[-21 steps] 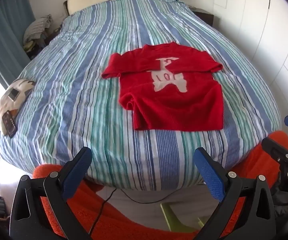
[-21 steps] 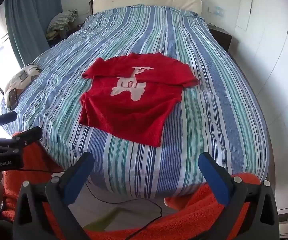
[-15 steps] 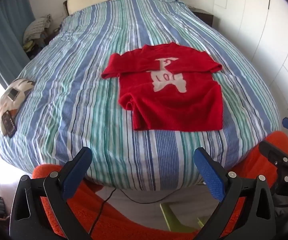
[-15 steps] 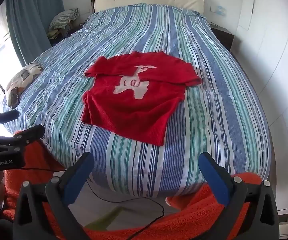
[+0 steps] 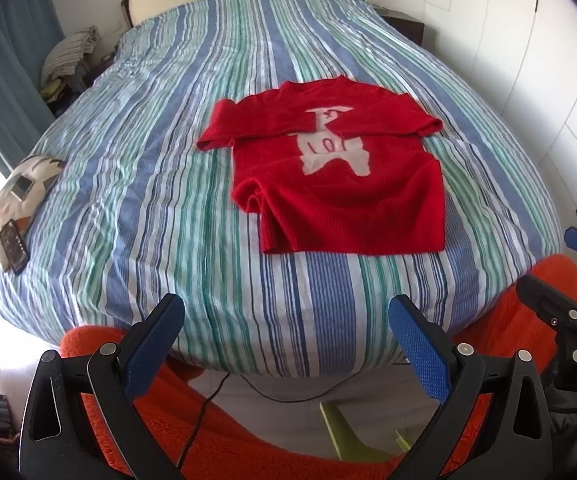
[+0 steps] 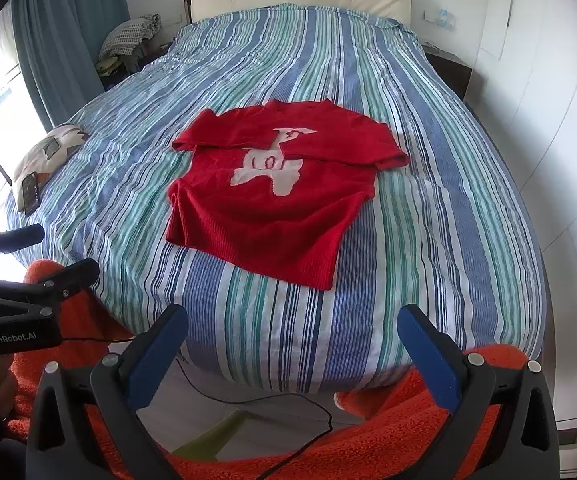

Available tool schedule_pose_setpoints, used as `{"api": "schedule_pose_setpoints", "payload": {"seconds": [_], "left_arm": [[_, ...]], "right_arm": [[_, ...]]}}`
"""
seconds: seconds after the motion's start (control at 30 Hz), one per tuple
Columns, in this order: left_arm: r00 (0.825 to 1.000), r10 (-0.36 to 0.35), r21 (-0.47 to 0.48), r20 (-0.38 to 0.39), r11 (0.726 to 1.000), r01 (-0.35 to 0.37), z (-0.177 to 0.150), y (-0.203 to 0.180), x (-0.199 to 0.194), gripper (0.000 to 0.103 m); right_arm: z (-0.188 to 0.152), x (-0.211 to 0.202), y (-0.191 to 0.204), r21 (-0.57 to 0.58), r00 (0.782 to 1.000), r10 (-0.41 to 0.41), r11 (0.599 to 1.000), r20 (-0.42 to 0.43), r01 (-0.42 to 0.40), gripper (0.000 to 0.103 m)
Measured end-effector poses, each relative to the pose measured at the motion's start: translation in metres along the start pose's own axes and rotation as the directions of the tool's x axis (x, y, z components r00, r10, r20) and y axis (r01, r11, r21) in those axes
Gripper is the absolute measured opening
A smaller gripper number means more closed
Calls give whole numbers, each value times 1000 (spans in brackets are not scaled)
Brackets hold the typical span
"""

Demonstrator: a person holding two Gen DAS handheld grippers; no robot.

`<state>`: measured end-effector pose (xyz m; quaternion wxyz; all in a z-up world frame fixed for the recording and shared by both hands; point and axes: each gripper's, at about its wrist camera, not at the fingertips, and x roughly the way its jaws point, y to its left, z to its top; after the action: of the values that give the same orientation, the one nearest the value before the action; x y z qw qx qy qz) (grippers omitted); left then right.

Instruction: Fold small clothes

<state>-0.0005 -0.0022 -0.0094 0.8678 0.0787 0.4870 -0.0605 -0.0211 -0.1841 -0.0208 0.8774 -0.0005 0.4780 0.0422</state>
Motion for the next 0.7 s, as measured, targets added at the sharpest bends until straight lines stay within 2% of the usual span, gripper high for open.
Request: {"api": "schedule_pose_setpoints", "payload": {"seconds": [0.7], "left_arm": [[1000, -5, 2, 0, 1000, 5, -1, -1, 0, 102]], "right_arm": [[1, 3, 1, 2, 1000, -1, 1000, 0, 1, 103]]}}
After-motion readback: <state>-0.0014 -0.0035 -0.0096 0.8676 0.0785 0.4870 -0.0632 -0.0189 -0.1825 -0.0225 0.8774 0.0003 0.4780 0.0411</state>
